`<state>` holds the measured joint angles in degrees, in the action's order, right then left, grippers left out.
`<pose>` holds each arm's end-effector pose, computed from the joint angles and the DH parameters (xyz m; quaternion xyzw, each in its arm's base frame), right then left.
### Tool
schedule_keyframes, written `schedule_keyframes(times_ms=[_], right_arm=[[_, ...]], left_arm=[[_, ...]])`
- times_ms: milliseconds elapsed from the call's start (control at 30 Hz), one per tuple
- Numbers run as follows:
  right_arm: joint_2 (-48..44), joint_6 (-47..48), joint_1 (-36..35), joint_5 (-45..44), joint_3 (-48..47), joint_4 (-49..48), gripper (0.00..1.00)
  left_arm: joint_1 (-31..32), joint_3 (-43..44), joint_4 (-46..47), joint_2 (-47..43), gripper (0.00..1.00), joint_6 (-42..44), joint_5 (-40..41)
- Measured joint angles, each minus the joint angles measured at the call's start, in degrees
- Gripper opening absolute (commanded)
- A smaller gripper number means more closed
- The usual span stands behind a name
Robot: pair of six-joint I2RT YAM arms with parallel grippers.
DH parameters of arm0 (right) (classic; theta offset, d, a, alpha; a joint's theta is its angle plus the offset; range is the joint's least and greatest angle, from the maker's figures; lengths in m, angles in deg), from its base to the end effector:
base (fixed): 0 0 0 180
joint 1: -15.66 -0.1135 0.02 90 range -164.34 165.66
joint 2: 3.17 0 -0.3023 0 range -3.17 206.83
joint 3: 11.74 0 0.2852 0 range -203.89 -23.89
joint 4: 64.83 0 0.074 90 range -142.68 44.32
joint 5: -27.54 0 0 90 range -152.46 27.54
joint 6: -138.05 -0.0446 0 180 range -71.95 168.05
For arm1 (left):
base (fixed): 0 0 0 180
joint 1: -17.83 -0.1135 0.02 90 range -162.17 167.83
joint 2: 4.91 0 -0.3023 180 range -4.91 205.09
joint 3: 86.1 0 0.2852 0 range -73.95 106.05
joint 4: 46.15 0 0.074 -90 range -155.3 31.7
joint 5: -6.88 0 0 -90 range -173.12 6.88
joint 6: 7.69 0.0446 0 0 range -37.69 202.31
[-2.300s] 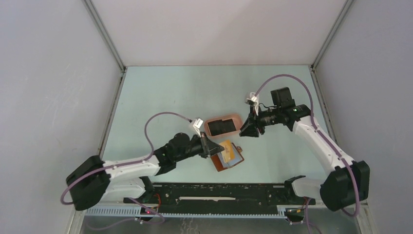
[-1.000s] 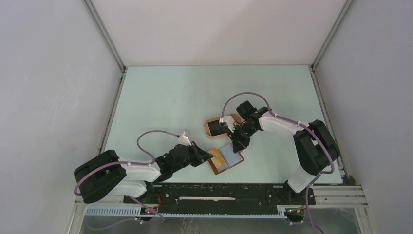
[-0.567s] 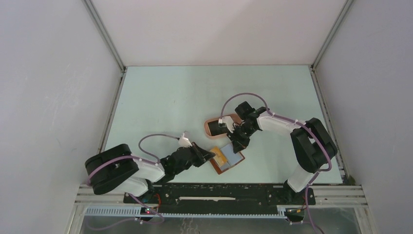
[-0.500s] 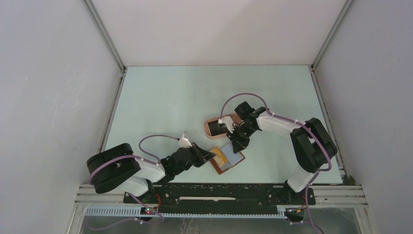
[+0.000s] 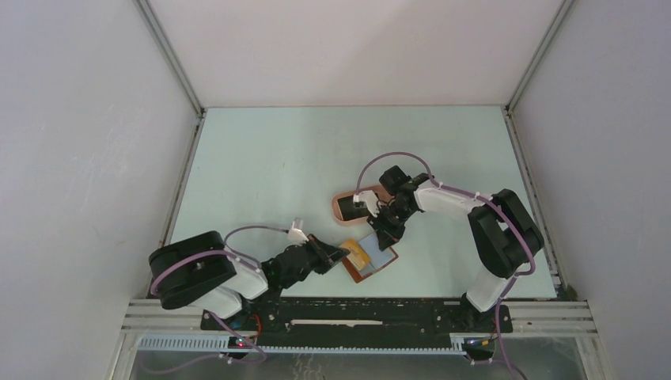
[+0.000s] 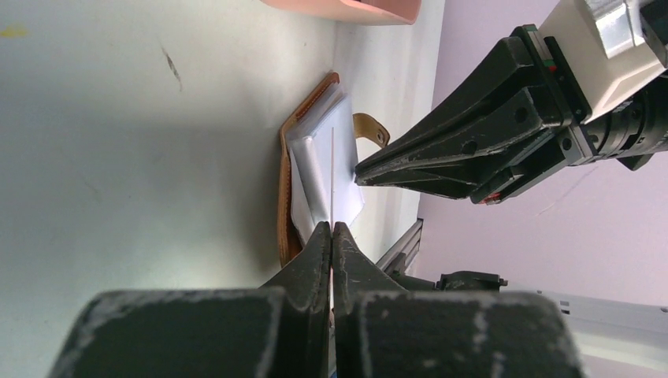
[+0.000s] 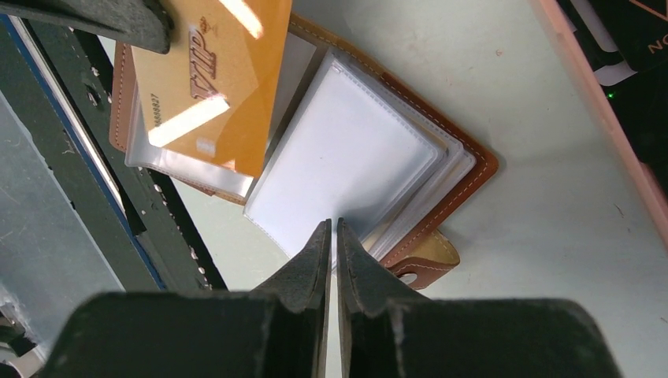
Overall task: Put the credit cards into the card holder
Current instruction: Insert the credit card into the card holder.
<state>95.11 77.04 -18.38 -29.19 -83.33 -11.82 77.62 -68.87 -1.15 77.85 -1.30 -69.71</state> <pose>0.2666 0.2096 0.1751 -0.5207 0.8001 0.2886 0.0734 0.1146 -0.1762 0.1126 -0.2335 0.7849 -0.5071 0.2688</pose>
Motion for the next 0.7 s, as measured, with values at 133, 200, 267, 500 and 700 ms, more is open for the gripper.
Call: schedule_keyframes(times_ms=[133,200,267,500,700], right_arm=[[0.0,0.0,0.0,0.1,0.0,0.1,0.13],[0.0,0.0,0.1,0.2,0.0,0.1,0.13],[0.0,0.0,0.2,0.2,0.0,0.2,0.13],[0.0,0.0,0.2,0.2,0.0,0.2,0.14],[0.0,0.0,0.5,0.2,0.0,0.3,0.19]], left_arm=[[0.3,0.0,3.3,3.8,0.00,-1.5,0.2],[0.5,0.0,5.4,6.4,0.00,-2.2,0.4],[0.8,0.0,7.3,8.7,0.00,-3.1,0.5],[1.7,-0.6,15.5,15.0,0.00,-5.6,1.5],[3.0,-0.5,20.2,19.9,0.00,-7.9,2.0]])
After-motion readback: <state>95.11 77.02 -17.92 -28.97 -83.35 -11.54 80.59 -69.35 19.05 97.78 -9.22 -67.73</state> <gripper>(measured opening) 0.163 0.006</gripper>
